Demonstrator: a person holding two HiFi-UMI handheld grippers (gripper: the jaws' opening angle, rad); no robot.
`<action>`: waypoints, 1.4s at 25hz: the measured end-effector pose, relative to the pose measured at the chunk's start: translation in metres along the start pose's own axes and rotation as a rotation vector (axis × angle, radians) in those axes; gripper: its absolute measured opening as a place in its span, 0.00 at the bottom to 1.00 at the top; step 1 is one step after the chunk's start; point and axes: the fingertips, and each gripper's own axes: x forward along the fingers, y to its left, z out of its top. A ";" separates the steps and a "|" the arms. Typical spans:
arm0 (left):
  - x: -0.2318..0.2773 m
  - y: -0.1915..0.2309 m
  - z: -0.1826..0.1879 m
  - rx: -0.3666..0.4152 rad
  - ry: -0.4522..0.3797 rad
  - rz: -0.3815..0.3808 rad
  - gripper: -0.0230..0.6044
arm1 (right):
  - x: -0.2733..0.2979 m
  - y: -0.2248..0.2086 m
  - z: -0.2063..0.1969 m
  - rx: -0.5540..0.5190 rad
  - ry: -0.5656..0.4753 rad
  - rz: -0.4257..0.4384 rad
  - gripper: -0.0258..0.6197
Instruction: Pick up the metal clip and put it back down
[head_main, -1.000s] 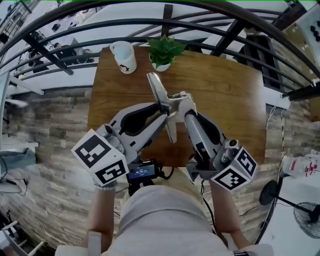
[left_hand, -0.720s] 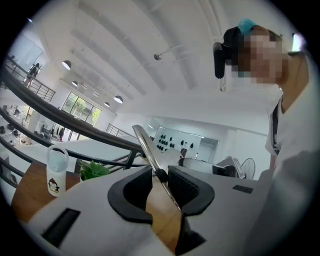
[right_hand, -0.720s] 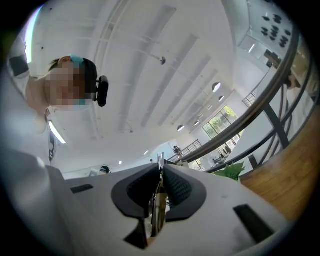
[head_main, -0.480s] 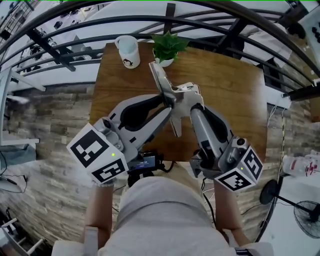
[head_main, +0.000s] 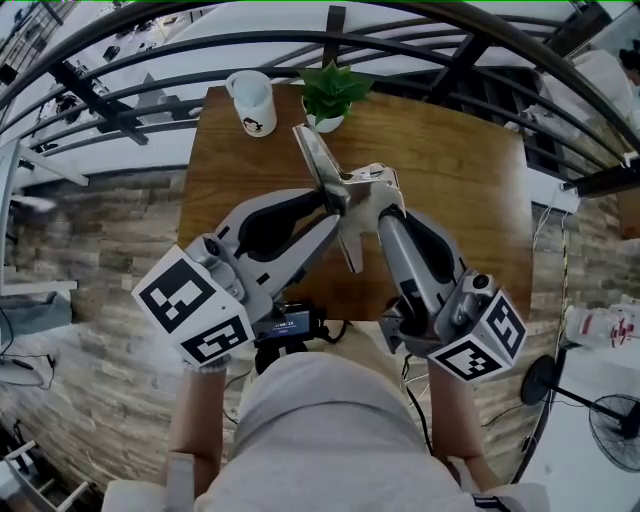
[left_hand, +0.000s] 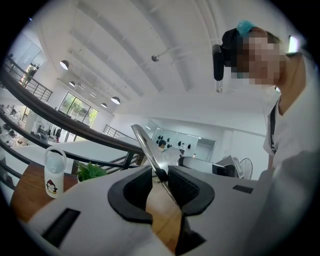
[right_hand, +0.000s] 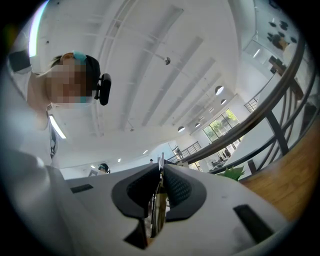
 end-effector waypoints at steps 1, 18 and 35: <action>0.000 0.001 0.000 -0.001 0.001 0.001 0.20 | 0.001 -0.001 -0.001 0.001 0.002 -0.001 0.09; 0.021 0.034 -0.032 -0.061 0.053 0.044 0.20 | 0.009 -0.043 -0.026 0.059 0.065 -0.040 0.09; 0.063 0.104 -0.100 -0.185 0.156 0.107 0.20 | 0.027 -0.129 -0.078 0.146 0.170 -0.108 0.09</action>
